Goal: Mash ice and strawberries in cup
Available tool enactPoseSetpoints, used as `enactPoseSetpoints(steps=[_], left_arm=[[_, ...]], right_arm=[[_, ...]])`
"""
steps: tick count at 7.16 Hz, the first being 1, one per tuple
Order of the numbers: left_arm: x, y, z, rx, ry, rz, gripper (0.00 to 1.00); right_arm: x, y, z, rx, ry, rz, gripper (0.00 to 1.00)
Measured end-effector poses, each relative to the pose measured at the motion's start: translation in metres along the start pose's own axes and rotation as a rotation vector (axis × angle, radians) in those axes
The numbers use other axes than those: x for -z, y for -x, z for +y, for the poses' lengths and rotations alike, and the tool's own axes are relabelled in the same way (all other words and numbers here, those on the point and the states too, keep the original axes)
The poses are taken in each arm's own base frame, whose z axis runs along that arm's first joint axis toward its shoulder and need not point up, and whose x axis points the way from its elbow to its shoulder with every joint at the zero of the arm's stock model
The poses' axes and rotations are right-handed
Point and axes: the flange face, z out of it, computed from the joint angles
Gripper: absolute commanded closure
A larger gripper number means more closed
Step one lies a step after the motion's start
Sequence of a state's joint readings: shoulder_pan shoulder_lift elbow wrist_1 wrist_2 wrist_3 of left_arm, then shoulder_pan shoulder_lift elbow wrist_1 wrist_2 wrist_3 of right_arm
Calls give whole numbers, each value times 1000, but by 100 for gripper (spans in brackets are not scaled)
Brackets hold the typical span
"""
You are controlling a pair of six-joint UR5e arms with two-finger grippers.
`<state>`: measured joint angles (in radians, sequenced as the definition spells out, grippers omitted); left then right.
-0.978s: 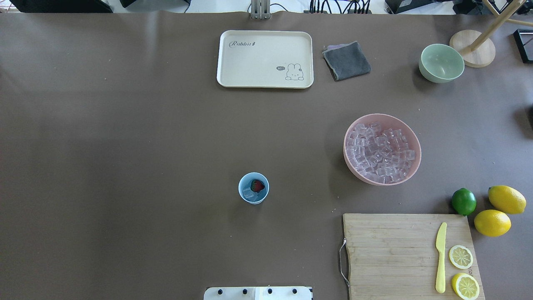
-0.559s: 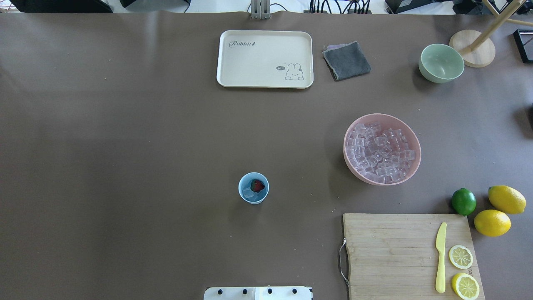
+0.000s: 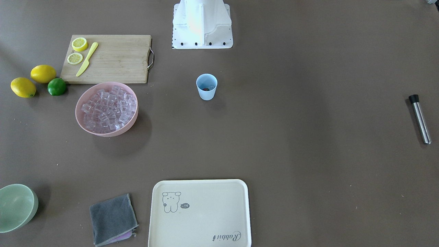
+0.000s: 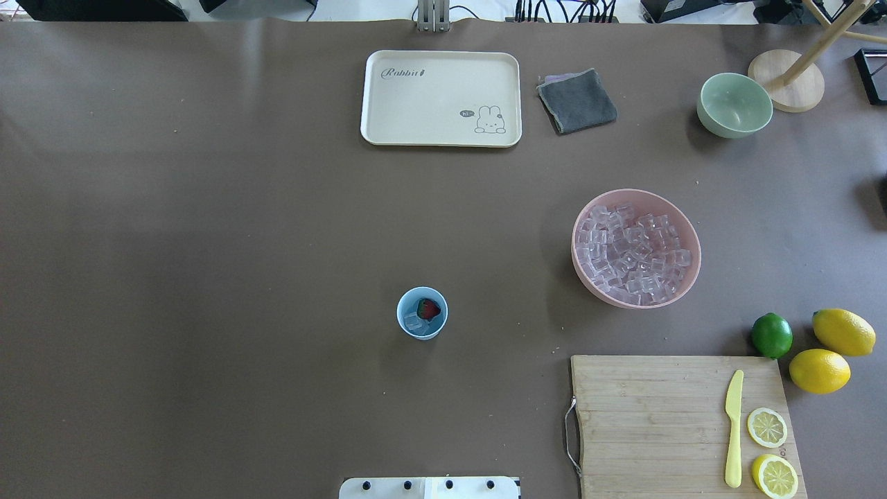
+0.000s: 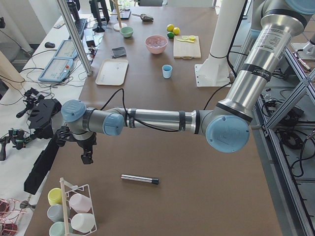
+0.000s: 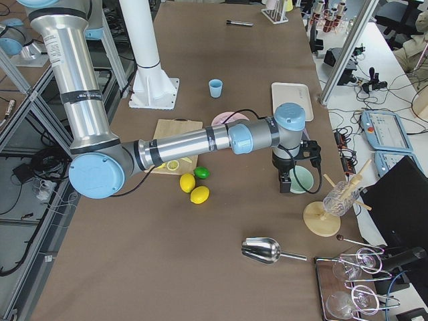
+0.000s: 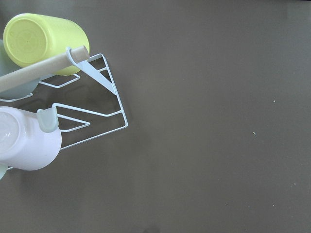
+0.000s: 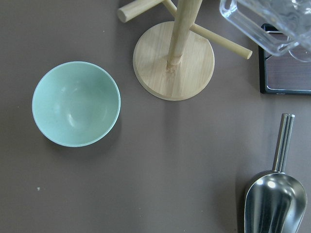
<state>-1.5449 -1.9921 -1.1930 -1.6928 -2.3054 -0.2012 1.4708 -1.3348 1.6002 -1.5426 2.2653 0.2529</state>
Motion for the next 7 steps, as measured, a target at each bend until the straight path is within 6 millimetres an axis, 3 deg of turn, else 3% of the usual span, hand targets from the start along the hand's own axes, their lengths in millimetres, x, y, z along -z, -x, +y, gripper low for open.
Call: enactPoseSetpoints(steps=[7], left_arm=[[4, -4, 2, -29, -17, 4, 2]], right_arm=[[8, 5, 1, 18, -26, 16, 0]])
